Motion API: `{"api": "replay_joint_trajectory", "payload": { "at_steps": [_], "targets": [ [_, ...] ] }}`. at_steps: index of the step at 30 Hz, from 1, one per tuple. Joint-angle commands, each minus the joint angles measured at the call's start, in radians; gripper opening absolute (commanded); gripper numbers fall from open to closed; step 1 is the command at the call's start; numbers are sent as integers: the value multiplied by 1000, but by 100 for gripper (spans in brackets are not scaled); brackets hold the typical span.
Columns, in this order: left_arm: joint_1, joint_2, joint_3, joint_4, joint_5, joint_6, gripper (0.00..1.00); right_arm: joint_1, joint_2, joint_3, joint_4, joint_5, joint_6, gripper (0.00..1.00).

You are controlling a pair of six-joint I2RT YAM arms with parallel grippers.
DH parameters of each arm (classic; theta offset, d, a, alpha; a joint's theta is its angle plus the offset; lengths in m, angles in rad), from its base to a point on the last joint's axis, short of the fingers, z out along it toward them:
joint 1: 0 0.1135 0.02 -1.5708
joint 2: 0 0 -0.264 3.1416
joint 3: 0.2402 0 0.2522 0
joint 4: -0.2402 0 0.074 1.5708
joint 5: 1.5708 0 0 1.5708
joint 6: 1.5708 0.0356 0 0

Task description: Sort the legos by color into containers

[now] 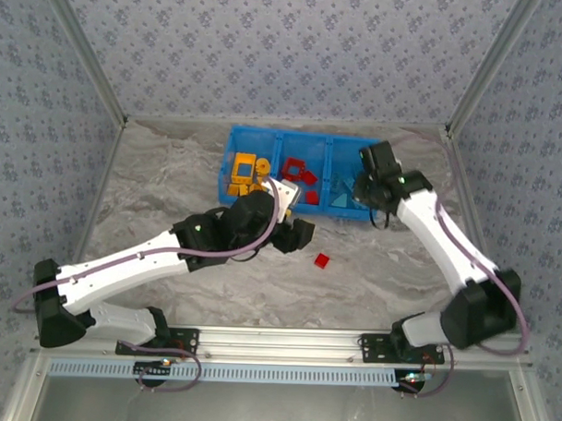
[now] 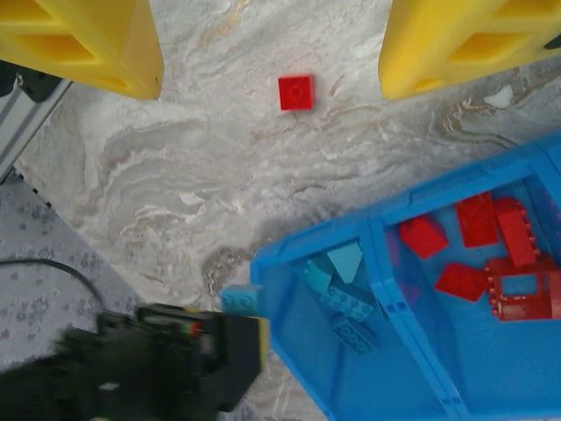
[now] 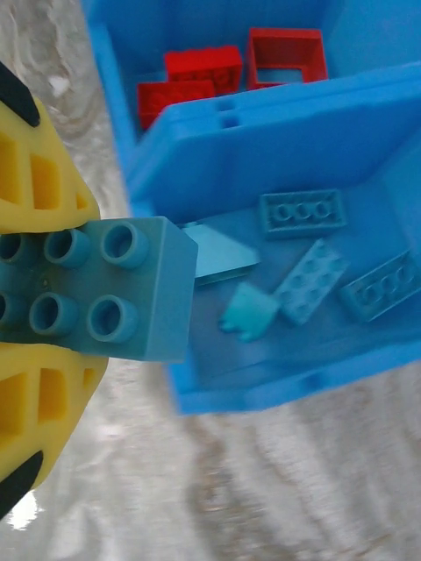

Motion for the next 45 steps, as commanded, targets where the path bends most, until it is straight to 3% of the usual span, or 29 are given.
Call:
{"api": "replay_joint_trajectory", "payload": {
  "at_steps": [1, 12, 21, 27, 29, 34, 41, 45],
  "targets": [
    [19, 21, 35, -33, 34, -5, 66, -39, 163, 118, -6, -20, -224, 19],
    [25, 33, -27, 21, 53, -70, 67, -131, 684, 572, -36, -143, -279, 20],
    [-25, 72, 38, 46, 5, -27, 67, -164, 836, 714, -73, -161, -260, 25],
    [-148, 268, 301, -156, -230, 55, 66, -164, 858, 722, -67, -186, -255, 30],
    [-173, 318, 365, -197, -297, 60, 66, -164, 859, 722, -70, -189, -255, 37],
    [-188, 347, 400, -189, -320, 58, 66, -157, 791, 697, -65, -179, -265, 52],
    [-187, 333, 341, -180, -282, 38, 67, -137, 514, 572, -44, -138, -270, 55],
    [-152, 367, 291, -185, -175, -4, 68, -126, 234, 350, -22, -75, -250, 54]
  ]
}}
